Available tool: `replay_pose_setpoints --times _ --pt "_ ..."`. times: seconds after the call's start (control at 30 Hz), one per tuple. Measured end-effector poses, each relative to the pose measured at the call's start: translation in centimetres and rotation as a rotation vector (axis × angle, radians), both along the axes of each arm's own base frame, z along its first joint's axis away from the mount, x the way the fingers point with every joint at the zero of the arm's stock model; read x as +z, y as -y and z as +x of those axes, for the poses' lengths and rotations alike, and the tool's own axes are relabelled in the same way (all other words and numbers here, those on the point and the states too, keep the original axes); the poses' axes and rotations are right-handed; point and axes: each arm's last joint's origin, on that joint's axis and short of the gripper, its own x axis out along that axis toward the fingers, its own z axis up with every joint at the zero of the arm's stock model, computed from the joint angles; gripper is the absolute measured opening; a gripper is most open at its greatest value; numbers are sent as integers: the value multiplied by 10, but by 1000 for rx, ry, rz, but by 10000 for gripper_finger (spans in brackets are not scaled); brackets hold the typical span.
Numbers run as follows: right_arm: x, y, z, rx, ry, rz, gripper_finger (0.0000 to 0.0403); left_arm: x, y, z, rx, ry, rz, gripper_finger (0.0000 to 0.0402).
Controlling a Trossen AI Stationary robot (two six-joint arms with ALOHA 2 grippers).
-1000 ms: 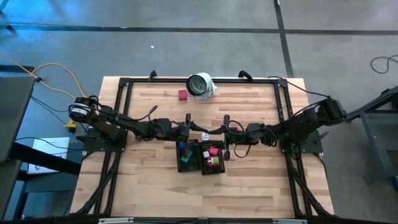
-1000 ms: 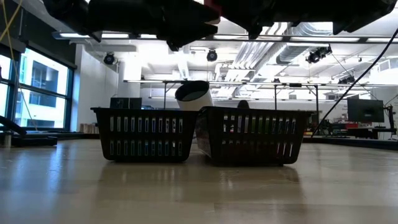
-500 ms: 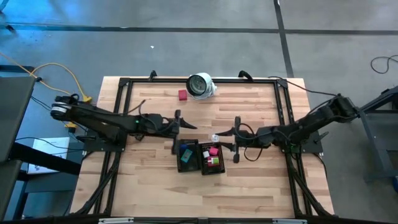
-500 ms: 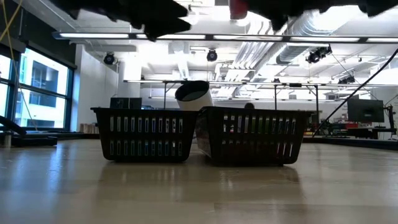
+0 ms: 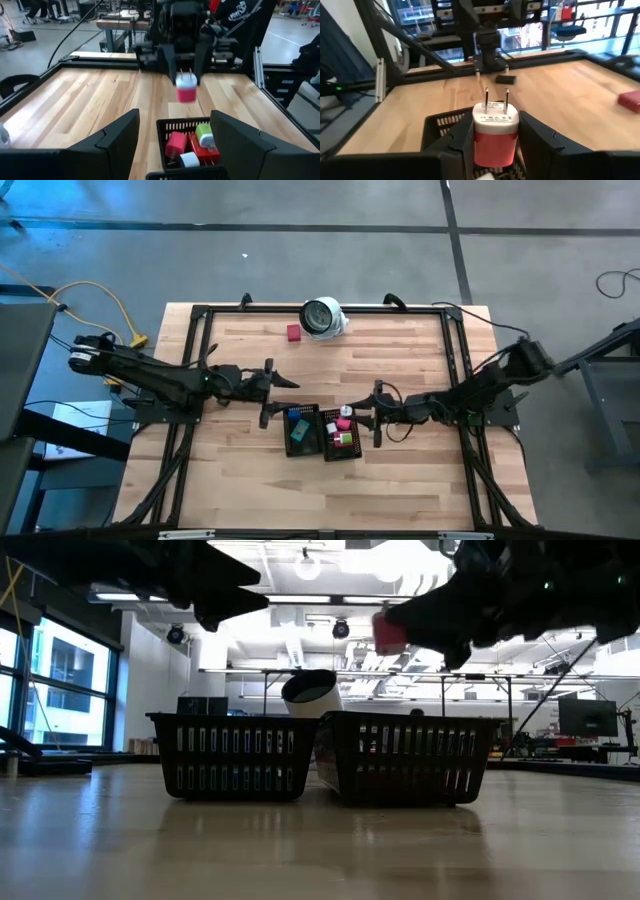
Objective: Pick & Place Office items
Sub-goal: Put the pink and white charger adapter into the right black bin
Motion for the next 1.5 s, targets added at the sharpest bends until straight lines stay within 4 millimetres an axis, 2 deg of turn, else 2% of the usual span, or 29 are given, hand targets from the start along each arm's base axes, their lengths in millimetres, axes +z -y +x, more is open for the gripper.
replay_pose_setpoints --times 0.27,0.43,0.73,1.27,1.5 --pt "-38 -6 15 25 50 89 109 -3 0 1 0 4 -15 234" --pt "-53 -7 18 41 52 125 109 -3 0 1 -2 3 -17 234" --pt "-58 -10 26 45 -2 115 109 -3 0 1 -1 3 -24 234" --pt "-66 -10 25 33 -74 110 110 -3 0 1 0 2 -26 234" --pt "-66 -10 25 28 -76 115 139 -3 0 1 3 2 -35 234"
